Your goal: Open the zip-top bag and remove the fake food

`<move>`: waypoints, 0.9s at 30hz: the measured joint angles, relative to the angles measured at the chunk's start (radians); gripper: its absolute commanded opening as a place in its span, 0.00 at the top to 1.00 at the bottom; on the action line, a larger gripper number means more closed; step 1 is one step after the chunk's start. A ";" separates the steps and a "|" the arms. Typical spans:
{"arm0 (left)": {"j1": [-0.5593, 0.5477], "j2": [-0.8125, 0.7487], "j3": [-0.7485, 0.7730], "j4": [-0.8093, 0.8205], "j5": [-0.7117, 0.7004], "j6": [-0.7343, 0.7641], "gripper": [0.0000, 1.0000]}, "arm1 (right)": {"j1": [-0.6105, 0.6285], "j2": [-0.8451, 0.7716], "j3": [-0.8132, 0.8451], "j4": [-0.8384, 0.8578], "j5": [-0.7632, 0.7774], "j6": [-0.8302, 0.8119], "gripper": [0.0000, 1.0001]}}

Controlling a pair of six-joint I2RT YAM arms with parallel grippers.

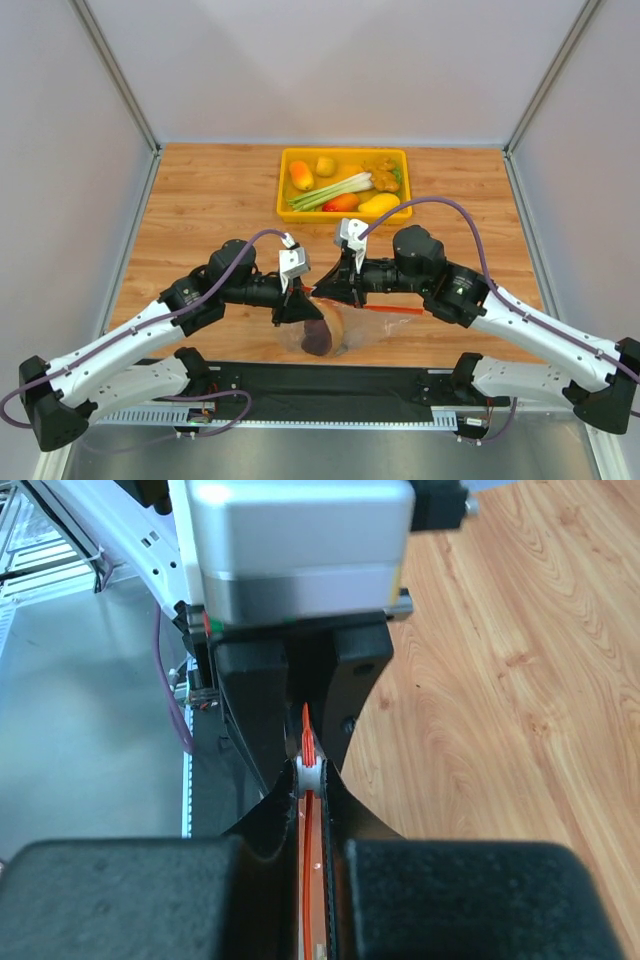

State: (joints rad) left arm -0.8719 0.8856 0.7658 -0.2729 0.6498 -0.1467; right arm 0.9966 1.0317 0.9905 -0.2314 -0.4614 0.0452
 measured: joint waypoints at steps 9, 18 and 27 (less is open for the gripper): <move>0.000 -0.039 0.000 -0.001 -0.023 -0.001 1.00 | 0.002 -0.032 -0.007 -0.021 0.023 -0.017 1.00; -0.001 -0.048 0.000 -0.024 -0.093 -0.001 1.00 | 0.002 -0.081 -0.023 -0.091 0.078 -0.024 1.00; -0.005 -0.048 0.025 -0.077 -0.222 -0.001 1.00 | 0.001 -0.123 -0.045 -0.133 0.154 -0.050 1.00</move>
State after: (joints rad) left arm -0.8768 0.8375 0.7910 -0.3504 0.4278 -0.1474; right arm 0.9974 0.9085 0.9451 -0.3645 -0.3077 -0.0051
